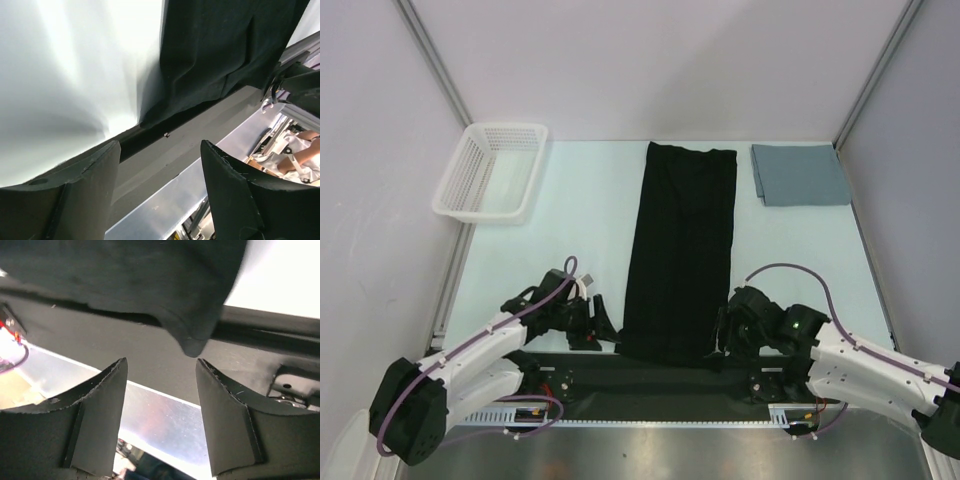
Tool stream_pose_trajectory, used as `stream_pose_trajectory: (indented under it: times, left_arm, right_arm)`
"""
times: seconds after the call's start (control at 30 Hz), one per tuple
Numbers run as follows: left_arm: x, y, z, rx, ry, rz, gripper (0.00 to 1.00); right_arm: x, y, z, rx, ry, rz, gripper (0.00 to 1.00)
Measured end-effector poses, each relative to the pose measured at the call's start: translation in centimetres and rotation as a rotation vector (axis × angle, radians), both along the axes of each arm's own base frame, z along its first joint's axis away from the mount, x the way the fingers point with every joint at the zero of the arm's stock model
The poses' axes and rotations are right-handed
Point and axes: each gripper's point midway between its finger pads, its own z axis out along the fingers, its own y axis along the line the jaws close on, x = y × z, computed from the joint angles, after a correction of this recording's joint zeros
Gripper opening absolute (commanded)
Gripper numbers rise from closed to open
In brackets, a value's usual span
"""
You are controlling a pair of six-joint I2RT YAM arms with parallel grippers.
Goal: Fold and stack the t-shirts
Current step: Fold the tshirt
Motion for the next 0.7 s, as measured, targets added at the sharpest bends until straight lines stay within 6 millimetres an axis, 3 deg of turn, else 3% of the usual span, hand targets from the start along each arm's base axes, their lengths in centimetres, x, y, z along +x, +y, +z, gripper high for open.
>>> stream_pose_trajectory:
  times: [0.27,0.43,0.7]
  left_arm:
    - [0.0,-0.3,-0.9,0.045,-0.005,-0.027,0.6]
    - [-0.3,-0.5,-1.7,0.081,0.0,-0.063,0.55]
    - [-0.2,-0.7,-1.9,0.095,-0.025,-0.084,0.55]
  right_arm:
    - [0.0,-1.1,-1.1,-0.024,0.027,-0.138,0.64]
    - [-0.9,-2.1,-3.1,0.006,0.056,-0.202,0.54]
    - [-1.0,-2.1,-4.2,0.016,0.084,-0.246,0.54]
